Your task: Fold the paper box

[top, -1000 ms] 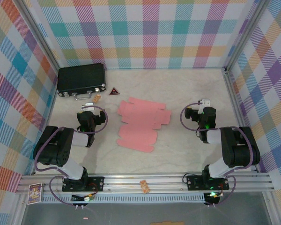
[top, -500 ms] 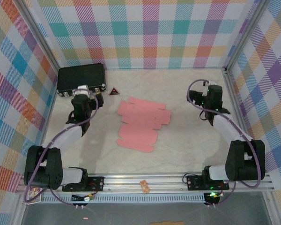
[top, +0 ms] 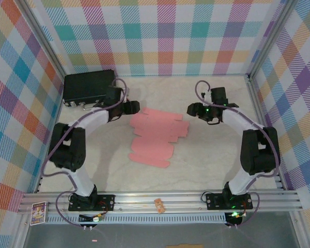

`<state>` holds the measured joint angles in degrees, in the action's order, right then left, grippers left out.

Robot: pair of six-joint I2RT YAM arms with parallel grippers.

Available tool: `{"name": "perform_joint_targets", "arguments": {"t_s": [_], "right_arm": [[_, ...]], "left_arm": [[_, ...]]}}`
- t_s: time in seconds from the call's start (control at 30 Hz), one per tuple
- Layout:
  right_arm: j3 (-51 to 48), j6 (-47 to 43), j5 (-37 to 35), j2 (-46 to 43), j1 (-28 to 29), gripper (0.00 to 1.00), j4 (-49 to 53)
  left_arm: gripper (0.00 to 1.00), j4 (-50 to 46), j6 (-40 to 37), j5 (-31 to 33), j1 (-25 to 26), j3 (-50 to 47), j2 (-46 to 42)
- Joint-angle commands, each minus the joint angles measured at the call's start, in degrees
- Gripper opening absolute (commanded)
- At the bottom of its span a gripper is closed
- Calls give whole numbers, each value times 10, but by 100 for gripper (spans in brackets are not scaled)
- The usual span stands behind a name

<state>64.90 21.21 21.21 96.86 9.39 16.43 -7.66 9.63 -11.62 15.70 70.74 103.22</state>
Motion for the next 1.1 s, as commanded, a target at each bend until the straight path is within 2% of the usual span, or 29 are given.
{"name": "perform_joint_targets", "arguments": {"t_s": [0.0, 0.3, 0.5, 0.7, 0.87, 1.07], "right_arm": [[32, 34, 32, 28, 15, 56, 22], [105, 46, -10, 117, 37, 56, 61], [147, 55, -41, 164, 47, 48, 80], [181, 62, -40, 202, 55, 46, 98], [192, 68, -23, 219, 58, 45, 92], [198, 72, 13, 229, 62, 40, 75]], "left_arm": [[63, -62, -1, -48, 9, 63, 46], [61, -121, 9, -66, 20, 183, 160], [57, -148, 14, -78, 22, 246, 215], [52, -188, 16, -74, 27, 299, 250], [51, -208, 19, -66, 29, 311, 261], [49, -217, 18, -80, 31, 318, 268]]}}
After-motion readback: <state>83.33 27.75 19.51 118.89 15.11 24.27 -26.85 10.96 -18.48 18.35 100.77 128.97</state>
